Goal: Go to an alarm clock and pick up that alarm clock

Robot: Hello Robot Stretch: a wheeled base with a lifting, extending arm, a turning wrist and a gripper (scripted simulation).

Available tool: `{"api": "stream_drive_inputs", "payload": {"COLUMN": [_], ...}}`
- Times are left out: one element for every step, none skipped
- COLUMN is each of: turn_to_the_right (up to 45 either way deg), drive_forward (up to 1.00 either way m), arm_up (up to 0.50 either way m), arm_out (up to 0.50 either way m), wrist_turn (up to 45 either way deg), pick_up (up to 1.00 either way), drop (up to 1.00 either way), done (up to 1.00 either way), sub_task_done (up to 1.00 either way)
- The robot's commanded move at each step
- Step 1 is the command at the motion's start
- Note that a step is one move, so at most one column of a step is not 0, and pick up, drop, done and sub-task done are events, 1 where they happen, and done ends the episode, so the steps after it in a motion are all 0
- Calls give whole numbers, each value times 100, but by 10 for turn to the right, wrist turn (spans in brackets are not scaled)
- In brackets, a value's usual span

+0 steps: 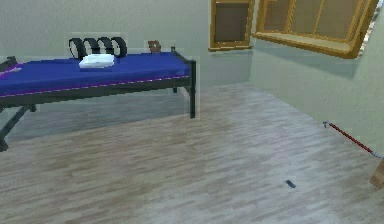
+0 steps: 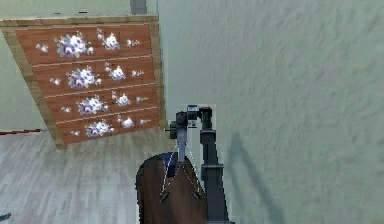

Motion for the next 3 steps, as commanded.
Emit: {"api": "stream_drive_inputs", "payload": {"turn_to_the_right": [0, 0, 0], "drive_forward": [0, 0, 0], "arm_up": [0, 0, 0], "arm_out": [0, 0, 0], "wrist_turn": [450, 450, 450], "pick_up": [0, 0, 0], "drop": [0, 0, 0], "done": [0, 0, 0], "sub_task_done": [0, 0, 0]}}
